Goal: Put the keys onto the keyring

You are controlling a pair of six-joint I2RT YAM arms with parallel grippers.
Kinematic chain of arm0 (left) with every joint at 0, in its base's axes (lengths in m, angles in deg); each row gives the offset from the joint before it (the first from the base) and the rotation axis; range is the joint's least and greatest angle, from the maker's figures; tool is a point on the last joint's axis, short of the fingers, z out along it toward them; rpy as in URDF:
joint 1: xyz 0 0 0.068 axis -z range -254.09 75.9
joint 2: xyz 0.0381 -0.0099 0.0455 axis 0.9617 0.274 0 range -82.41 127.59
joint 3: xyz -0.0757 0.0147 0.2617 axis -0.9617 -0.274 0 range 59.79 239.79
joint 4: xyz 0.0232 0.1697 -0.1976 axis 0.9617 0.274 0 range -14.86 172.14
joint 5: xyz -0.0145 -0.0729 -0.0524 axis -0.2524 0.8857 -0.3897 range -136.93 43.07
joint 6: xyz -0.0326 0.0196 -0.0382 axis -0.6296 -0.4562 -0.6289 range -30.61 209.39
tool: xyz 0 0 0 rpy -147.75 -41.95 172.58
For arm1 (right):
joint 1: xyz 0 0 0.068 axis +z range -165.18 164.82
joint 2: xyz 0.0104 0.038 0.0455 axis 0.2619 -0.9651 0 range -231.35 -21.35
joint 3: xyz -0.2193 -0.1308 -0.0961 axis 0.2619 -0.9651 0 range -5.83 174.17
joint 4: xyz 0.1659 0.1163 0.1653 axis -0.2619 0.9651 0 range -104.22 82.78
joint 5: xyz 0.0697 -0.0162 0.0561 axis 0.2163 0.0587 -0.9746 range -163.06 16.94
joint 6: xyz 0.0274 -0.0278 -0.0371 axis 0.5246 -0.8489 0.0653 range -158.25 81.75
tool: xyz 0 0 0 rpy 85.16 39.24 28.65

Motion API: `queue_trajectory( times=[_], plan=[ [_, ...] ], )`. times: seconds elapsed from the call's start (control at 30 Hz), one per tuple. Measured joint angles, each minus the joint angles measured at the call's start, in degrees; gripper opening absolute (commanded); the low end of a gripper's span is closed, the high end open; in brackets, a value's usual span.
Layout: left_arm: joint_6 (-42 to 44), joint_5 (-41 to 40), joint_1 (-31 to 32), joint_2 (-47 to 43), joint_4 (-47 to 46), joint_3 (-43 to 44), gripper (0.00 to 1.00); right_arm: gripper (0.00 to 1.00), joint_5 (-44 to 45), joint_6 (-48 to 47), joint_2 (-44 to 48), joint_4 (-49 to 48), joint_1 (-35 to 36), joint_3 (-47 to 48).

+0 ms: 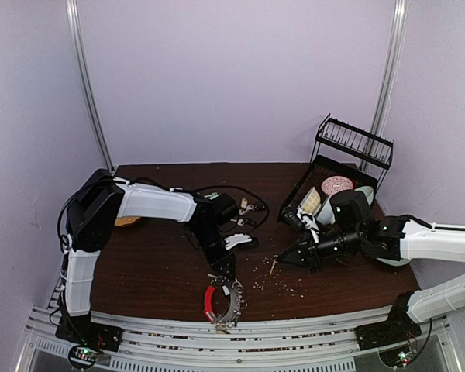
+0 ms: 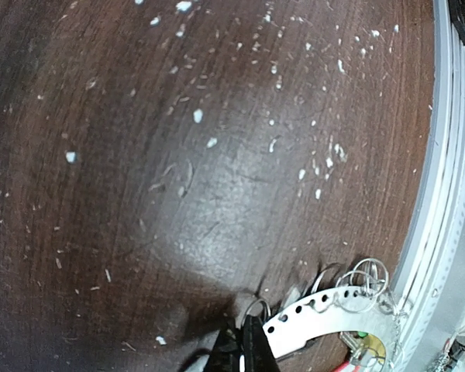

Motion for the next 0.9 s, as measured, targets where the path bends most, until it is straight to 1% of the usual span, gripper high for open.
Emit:
queue_trajectory(
  times=[0.17, 0.23, 0.33, 0.47, 0.6, 0.67, 0.73, 0.9],
  plan=[
    [-0.15, -0.66, 0.0, -0.26, -0.28, -0.07, 0.0, 0.0, 0.22, 0.0, 0.83, -0.04, 0.0, -0.07],
    [-0.79, -2.4, 0.11, -1.6, -2.19, -1.11, 0.0, 0.0, 0.46, 0.0, 1.4, -0.11, 0.0, -0.24],
    [-1.6, -7.54, 0.22, -6.67, -6.86, -4.9, 0.0, 0.0, 0.85, 0.0, 1.6, -0.07, 0.0, -0.31],
    [-1.57, -13.62, 0.63, -15.56, -14.21, -10.69, 0.0, 0.0, 1.36, 0.0, 1.84, 0.02, 0.0, -0.31],
    [-0.79, -16.96, 2.01, -23.26, -23.52, -16.94, 0.0, 0.0, 1.49, 0.13, 2.4, -0.13, 0.0, -0.31],
    [-0.66, -17.2, 2.58, -25.0, -27.58, -19.52, 0.0, 0.0, 1.49, 0.28, 2.4, -0.48, 0.0, -0.31],
    [-0.68, -16.57, 3.04, -26.88, -34.18, -23.98, 0.0, 0.0, 1.44, 0.63, 2.4, -1.16, 0.0, -0.31],
    [0.07, -14.36, 3.54, -28.87, -44.09, -30.86, 0.0, 0.0, 0.94, 1.4, 1.31, -3.52, 0.0, -0.31]
  ],
)
